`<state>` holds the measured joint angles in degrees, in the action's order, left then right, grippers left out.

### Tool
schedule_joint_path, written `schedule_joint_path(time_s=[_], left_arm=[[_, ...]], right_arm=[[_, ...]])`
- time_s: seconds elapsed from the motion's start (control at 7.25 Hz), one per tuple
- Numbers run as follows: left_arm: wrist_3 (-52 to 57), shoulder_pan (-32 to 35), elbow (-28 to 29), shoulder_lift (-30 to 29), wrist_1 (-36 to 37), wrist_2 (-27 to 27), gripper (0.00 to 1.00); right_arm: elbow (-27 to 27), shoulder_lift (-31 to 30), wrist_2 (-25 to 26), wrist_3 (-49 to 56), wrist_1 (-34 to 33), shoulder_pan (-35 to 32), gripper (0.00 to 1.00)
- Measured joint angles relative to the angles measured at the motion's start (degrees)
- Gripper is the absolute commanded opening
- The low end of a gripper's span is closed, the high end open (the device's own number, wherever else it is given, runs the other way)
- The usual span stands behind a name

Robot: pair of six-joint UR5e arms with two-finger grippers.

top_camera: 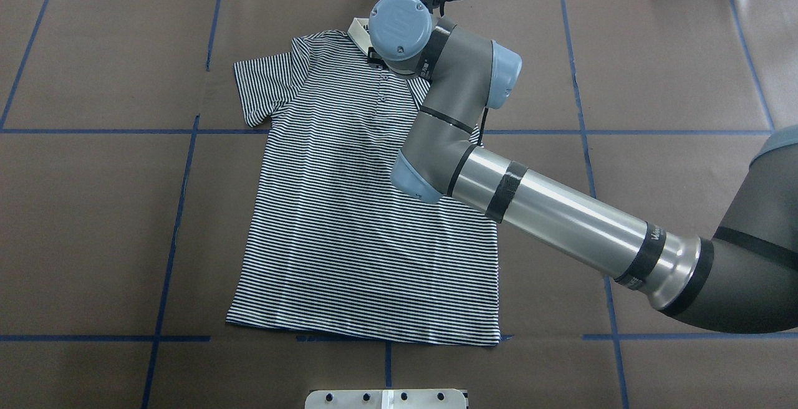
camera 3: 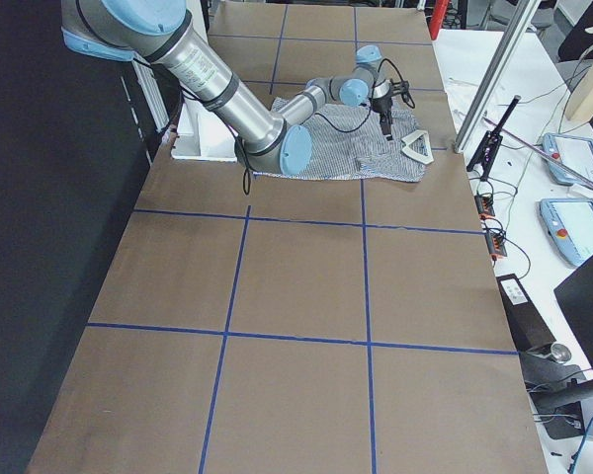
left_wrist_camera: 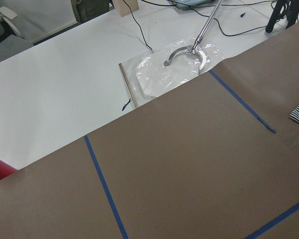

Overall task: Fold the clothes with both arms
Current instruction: 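Fold the sleeve nearest the right gripper inward onto the shirt body, then lift the right gripper away from the shirt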

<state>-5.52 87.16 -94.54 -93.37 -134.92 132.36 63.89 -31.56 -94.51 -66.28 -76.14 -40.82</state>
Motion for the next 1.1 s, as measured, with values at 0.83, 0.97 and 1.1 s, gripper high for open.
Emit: schedule_joint_path(time_s=[0.83,0.97,1.1], left_arm=[[-32.5,-19.1,12.6,-15.8,-1.3,-12.1,0.64],[-38.0,-22.8,15.6,-19.2,-1.5,-17.1,0.64],[-41.5,-26.3,18.9,-22.5,-1.6,-21.5,0.64]], right_arm=[[18.7,-22.2,-26.7,26.6,0.3,-21.0,1.0],[21.5,-27.9,-30.5,33.5,0.4,-25.4,1.0],[22.8,-32.3,-33.5,40.1,0.5,-29.3,1.0]])
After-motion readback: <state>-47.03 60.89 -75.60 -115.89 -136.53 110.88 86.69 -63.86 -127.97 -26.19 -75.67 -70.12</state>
